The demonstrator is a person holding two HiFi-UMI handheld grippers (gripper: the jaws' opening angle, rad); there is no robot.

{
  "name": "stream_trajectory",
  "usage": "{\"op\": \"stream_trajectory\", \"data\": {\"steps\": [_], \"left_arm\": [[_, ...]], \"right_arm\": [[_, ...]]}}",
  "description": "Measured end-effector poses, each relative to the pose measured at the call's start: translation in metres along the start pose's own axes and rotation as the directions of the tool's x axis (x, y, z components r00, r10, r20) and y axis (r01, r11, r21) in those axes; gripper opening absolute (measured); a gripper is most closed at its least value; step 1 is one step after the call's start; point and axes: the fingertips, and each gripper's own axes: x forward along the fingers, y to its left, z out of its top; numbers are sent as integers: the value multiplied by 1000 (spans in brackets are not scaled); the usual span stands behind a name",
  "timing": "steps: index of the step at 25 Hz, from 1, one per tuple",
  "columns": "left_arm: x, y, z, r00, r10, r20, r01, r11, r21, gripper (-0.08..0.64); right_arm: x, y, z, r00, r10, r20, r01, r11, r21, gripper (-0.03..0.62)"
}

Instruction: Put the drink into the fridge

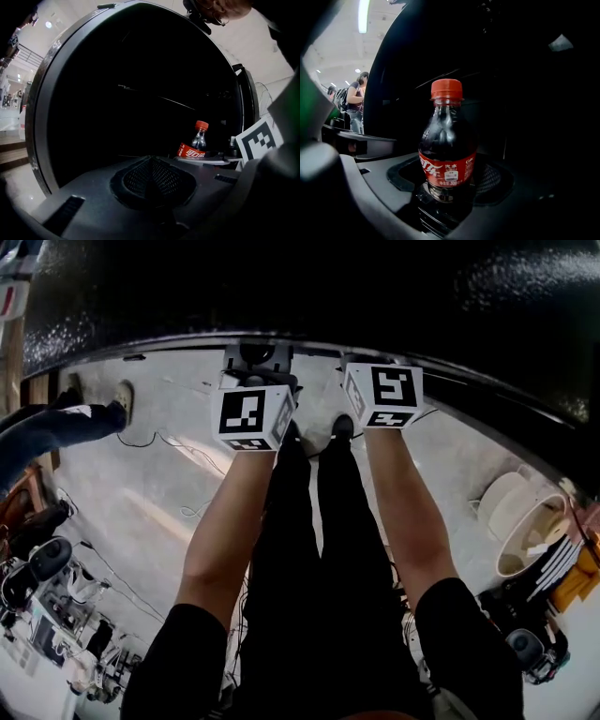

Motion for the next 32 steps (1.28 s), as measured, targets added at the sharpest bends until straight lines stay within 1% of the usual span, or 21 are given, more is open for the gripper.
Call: {"op": "stream_trajectory", "data": {"steps": [4, 6, 11, 14, 19, 25, 28, 30, 31, 32], "left_arm": [[7, 3, 1, 1000, -6, 7, 6, 1000, 13, 15], [11, 3, 0, 1000, -13, 4, 13, 1000, 6, 15], [10, -1, -1, 1000, -24, 4, 24, 1000, -9, 15], [8, -4, -2, 1000, -24, 1, 24, 1000, -18, 15], [14, -17, -19, 1000, -27, -10, 27, 999, -28, 15], [2, -3, -16, 999, -37, -19, 37, 999, -21, 15], [-7, -4, -20, 998, -44, -34, 43, 999, -27, 15], [-18, -9, -17, 998, -52, -40, 50, 998, -32, 15], [-26, -13, -10, 998, -56, -37, 55, 998, -32, 15], [-34, -17, -2, 998, -59, -31, 58, 998, -27, 15]], "right_arm": [[18, -4, -7, 1000, -2, -19, 2, 1000, -18, 302], [28, -4, -11, 1000, 4, -22, -5, 1000, -18, 302], [40, -2, 3, 1000, 7, 5, -7, 999, -35, 303], [40, -2, 6, 1000, 9, 14, -8, 999, -45, 302], [34, -17, -18, 1000, 4, -4, -4, 999, -42, 302], [15, 2, -13, 1000, -28, -6, 28, 1000, -8, 302], [-9, 13, -21, 1000, -7, -24, 8, 999, 49, 301], [-31, 21, -20, 999, 13, -34, -10, 997, 80, 299], [-43, 24, -15, 999, 15, -36, -12, 996, 87, 265], [-56, 27, -8, 999, 17, -36, -13, 996, 90, 209]]}}
